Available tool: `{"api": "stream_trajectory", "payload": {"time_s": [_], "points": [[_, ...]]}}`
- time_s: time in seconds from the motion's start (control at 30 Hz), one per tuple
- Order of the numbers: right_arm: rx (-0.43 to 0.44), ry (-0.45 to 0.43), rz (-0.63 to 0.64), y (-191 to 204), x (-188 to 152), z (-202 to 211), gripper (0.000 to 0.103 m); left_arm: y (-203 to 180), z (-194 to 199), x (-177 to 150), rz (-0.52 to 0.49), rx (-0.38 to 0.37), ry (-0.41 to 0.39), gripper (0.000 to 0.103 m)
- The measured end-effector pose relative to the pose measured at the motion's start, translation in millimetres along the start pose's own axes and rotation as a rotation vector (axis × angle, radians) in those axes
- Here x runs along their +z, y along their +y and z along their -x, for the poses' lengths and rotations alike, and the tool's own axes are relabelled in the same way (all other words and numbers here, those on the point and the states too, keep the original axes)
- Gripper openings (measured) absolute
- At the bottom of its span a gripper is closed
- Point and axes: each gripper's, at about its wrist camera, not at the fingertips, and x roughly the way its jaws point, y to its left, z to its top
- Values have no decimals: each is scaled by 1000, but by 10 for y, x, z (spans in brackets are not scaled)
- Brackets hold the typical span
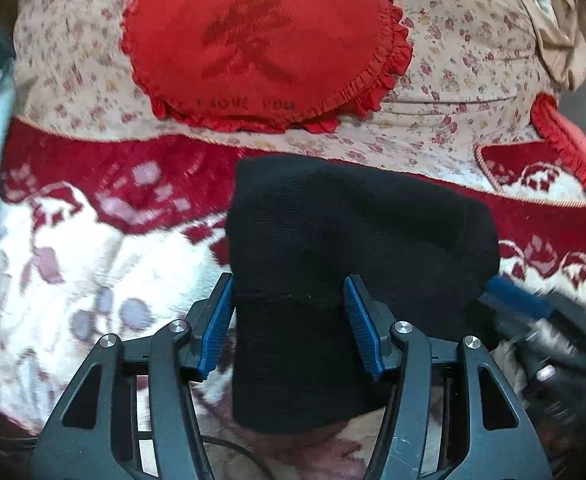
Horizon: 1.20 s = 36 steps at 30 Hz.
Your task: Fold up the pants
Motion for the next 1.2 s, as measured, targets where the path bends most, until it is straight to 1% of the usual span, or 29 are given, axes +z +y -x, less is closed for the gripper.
{"api": "stream_trajectory", "payload": {"time_s": [0.03,0.1,0.17,0.23,0.27,0.37,0.47,0.53,0.73,1.07,1.2], "points": [[-3,-14,1,13,27,43,35,-7,46,-6,-7,18,-14,54],[-38,-42,16,61,82,150,35,2,122,-27,-2,43,-42,54],[-63,-64,19,96,126,215,35,29,201,-60,20,45,-61,54],[-75,-69,6,126,137,252,35,62,258,-87,42,44,-66,54],[-80,-69,-1,134,152,261,35,86,299,-108,57,56,-73,54],[-73,-89,-10,160,141,327,35,112,391,-156,68,91,-93,54],[-70,-101,-12,207,132,392,35,103,465,-207,43,123,-92,54],[-69,-104,-10,237,127,420,35,93,530,-254,35,138,-113,54],[-66,-109,-8,299,84,514,35,92,667,-331,42,132,-139,54],[-48,-116,-1,382,34,619,35,-22,848,-418,-4,192,-169,54],[-44,-113,12,420,32,633,35,-12,884,-436,1,181,-173,54]]}}
